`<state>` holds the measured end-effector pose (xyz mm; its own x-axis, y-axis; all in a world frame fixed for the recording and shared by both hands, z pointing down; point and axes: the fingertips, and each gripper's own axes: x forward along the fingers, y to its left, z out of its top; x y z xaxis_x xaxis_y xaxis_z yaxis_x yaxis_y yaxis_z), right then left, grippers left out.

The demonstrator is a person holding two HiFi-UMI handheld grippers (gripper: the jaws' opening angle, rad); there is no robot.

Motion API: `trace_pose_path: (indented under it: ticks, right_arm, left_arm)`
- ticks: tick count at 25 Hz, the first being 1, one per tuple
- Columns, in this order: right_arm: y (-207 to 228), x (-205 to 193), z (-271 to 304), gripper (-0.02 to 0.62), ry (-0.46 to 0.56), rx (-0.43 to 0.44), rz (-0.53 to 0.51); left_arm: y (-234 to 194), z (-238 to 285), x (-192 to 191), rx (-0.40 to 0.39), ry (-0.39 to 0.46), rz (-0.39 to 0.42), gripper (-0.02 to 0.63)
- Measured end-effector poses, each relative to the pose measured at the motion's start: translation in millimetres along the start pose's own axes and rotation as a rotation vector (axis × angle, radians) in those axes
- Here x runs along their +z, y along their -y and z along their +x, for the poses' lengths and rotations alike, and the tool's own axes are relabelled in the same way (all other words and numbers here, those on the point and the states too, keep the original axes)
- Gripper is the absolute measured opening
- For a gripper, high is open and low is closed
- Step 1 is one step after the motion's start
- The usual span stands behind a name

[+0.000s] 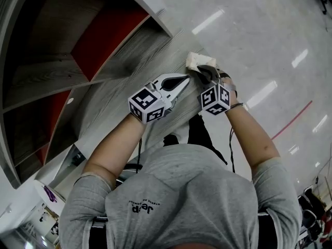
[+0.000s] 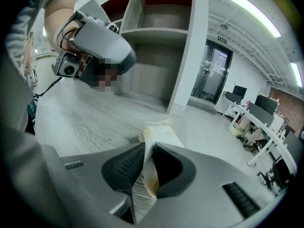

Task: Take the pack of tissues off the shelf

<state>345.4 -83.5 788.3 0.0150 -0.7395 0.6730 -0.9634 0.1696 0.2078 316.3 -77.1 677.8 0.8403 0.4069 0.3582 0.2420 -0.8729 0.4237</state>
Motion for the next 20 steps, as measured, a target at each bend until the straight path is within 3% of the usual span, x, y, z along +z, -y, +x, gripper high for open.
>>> trace_pose_path:
  ticks: [4,9,20]
  right_arm:
    - [0.9,0.6,-0.4,0.097,-0.015,0.021,0.032]
    - [7.2,17.2,-14.2,0.194,0.008,0.027,0.102]
    - [56.4,111.2,-91.6,0.202,0.193,-0.034,0.172]
  left_arm:
    - [5.8,-4.2,4.3,0.004,0.012,0.000,0.011]
    - [14.1,-19.2,16.5,0.010,0.043,-0.002,0.011]
    - [33.5,-66.5,85.9,0.065,0.173,0.084,0.011]
